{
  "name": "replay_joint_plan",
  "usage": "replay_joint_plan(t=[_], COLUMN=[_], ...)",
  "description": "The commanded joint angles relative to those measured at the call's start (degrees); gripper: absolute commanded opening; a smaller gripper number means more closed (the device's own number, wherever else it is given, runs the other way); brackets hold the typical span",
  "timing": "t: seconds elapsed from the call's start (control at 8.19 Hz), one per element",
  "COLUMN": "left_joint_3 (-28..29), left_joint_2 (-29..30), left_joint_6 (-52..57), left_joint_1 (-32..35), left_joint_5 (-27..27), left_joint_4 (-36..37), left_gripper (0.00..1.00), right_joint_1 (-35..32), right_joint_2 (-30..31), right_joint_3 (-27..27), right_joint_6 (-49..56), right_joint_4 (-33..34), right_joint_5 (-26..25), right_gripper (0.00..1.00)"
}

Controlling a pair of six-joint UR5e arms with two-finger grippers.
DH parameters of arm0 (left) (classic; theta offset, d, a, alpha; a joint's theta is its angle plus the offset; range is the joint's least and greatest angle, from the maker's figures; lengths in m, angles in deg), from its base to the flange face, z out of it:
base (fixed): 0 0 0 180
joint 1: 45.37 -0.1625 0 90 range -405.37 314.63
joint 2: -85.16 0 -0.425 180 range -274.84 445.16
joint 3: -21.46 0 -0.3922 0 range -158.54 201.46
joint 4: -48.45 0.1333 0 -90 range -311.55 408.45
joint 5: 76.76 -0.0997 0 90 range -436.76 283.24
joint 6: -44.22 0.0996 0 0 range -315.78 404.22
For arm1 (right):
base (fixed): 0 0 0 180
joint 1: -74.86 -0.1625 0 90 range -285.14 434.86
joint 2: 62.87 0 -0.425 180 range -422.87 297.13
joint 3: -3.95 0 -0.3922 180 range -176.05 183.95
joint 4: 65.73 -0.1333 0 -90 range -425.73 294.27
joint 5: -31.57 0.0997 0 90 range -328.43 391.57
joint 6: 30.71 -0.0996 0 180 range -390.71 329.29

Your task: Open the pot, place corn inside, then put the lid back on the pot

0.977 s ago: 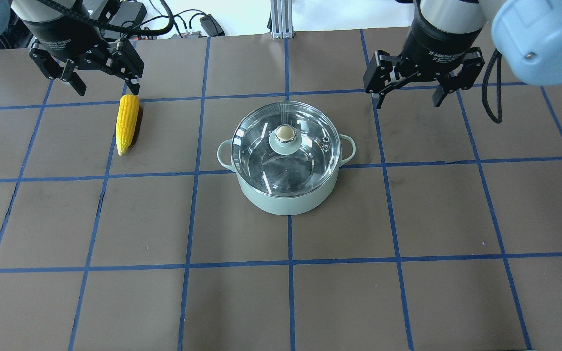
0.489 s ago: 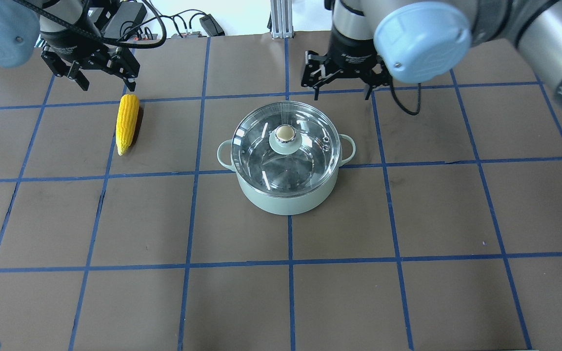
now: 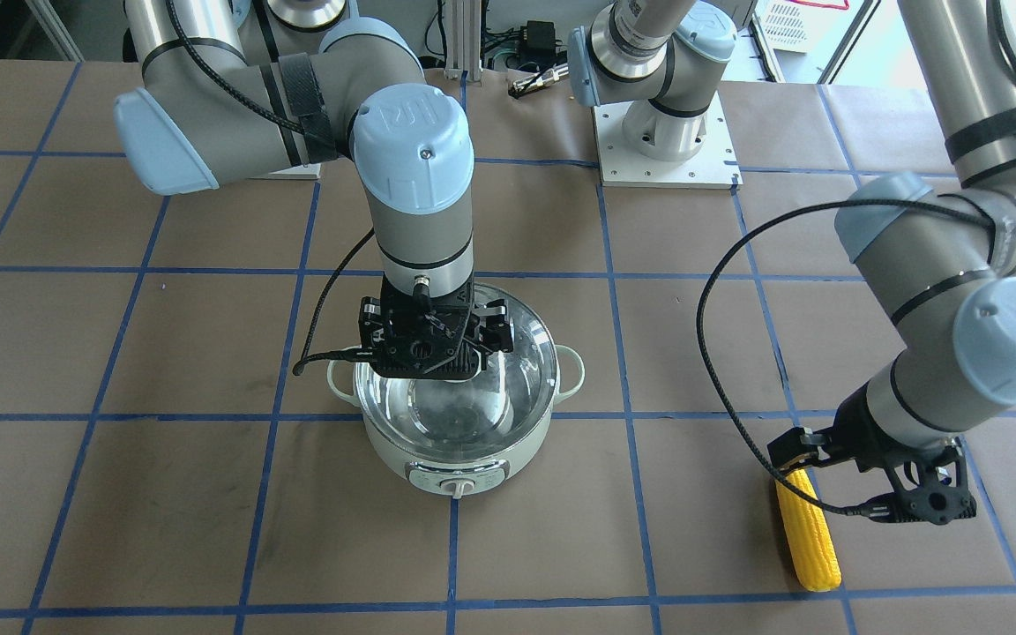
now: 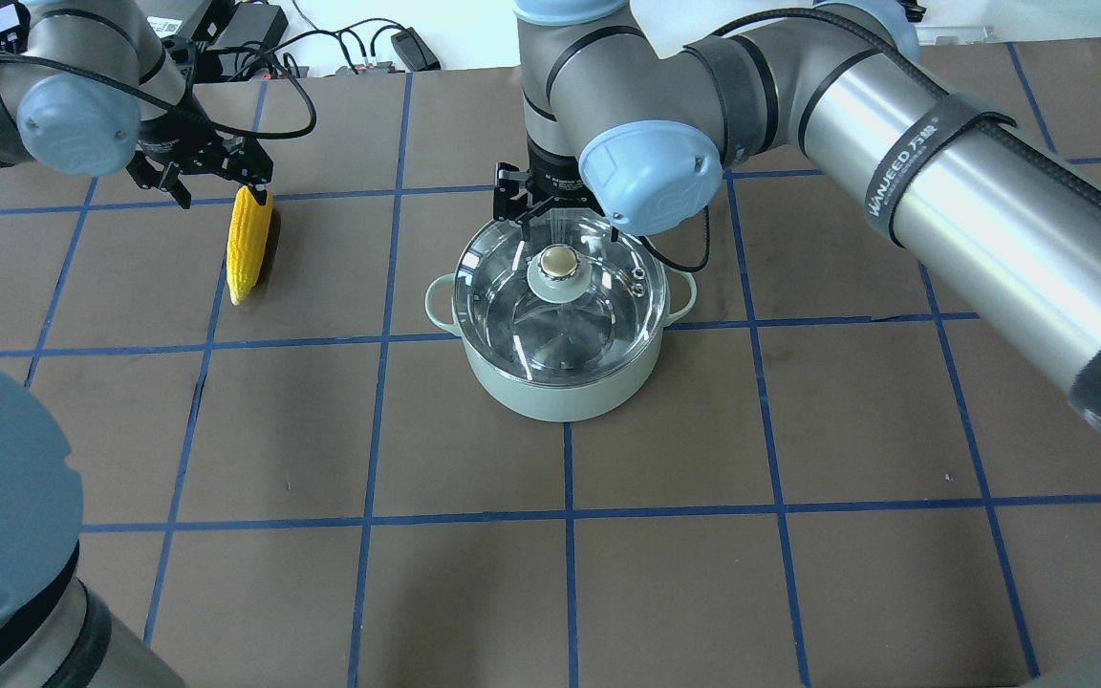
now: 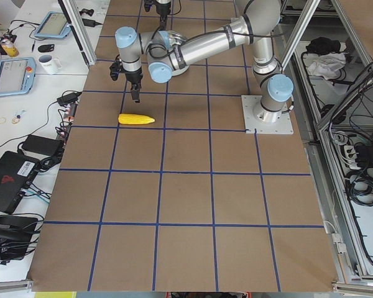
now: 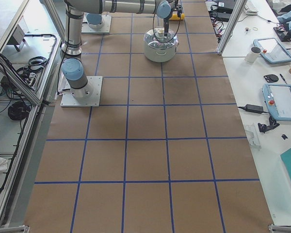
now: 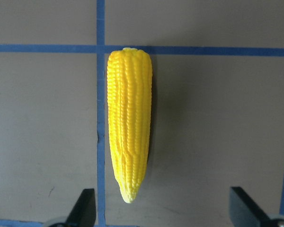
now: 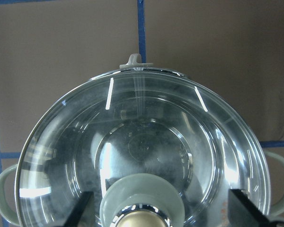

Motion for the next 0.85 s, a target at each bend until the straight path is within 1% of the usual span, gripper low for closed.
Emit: replay_joint_plan(t=[0.0, 0.12, 0.24, 0.37, 0.49, 0.61, 0.73], left_joint_3=[0.0, 0.5, 0.5, 0.7, 0.8, 0.8, 0.5], left_joint_2=[6.5, 7.6, 8.6, 10.9, 12.8, 13.6, 13.9], left_joint_6=[0.2, 0.3, 0.2, -0.2, 0.1, -0.2, 0.1], left_joint_1=[-0.7, -0.8, -0.8, -0.9, -1.1, -1.4, -1.4], left_joint_5=[-0.3, -0.3, -0.3, -0.3, -0.4, -0.3, -0.4], left_joint_4=[6.3, 6.3, 6.4, 8.1, 11.9, 12.1, 12.1], left_gripper=[1.00, 1.00, 1.00, 1.00, 1.00, 1.00, 1.00], right_joint_1=[-0.5, -0.8, -1.0, -1.1, -1.2, -1.2, -1.3], right_joint_2=[-1.0, -1.1, -1.5, -1.5, -1.4, -1.4, -1.4], right_joint_3=[0.3, 0.4, 0.5, 0.5, 0.5, 0.5, 0.6], right_joint_6=[-0.8, -1.9, -2.3, -2.4, -2.6, -2.6, -3.7], right_joint_4=[0.2, 0.1, 0.1, 0.0, -0.4, -0.6, -1.0], right_joint_5=[0.3, 0.4, 0.4, 0.4, 0.3, 0.4, 0.4], right_gripper=[1.00, 1.00, 0.97, 0.91, 0.86, 0.74, 0.58])
